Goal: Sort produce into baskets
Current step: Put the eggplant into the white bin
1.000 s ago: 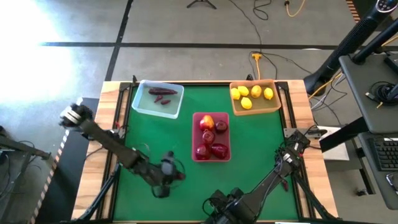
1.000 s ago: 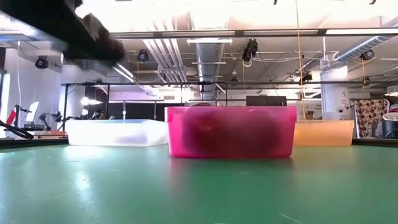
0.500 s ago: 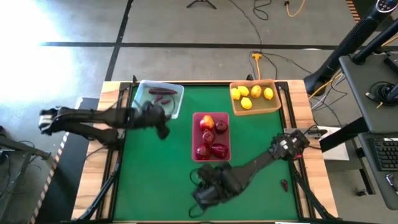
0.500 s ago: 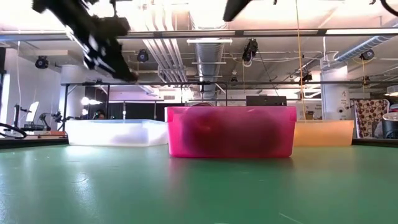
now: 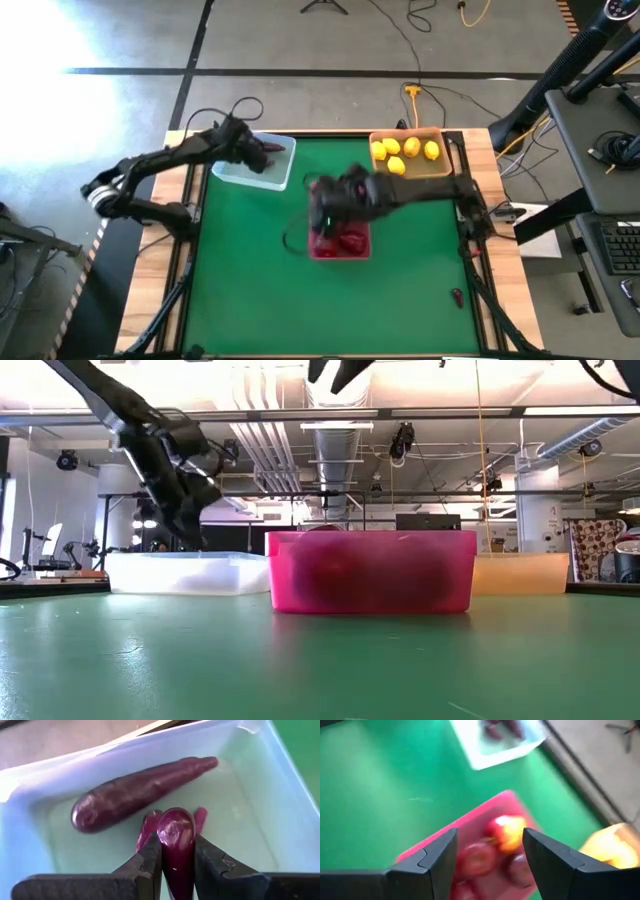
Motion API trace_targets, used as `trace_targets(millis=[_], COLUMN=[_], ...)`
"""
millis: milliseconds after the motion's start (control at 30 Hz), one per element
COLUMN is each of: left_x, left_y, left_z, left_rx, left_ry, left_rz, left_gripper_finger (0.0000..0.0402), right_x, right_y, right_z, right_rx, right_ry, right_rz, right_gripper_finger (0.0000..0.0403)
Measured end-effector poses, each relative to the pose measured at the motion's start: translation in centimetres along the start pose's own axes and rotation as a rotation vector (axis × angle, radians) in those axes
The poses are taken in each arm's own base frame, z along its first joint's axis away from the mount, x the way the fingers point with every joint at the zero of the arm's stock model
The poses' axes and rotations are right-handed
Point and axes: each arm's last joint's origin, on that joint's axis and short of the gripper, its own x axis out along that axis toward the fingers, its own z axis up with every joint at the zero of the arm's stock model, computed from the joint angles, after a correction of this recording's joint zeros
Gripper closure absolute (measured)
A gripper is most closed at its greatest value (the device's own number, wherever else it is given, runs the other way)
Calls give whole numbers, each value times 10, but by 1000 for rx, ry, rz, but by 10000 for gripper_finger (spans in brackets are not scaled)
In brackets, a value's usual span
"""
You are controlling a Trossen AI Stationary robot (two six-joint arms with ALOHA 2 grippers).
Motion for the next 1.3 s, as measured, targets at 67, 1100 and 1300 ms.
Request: trace_targets(millis=[67, 1100, 1300], left_x=[13, 22, -18], left_y=[3, 13, 9], left_z=[8, 8, 14], left_rx=[-13, 108, 109], left_ry=[29, 200, 16], left_rz=[15, 53, -15], left_gripper_finger=[342, 250, 256], right_x=[1, -17, -4], right_y=[-18, -68, -47], right_z=[8, 2, -19], right_rx=[-27, 156, 238], right_ry=[-2, 173, 271], right_rz=[-18, 11, -5], right_gripper_finger=[188, 188, 188])
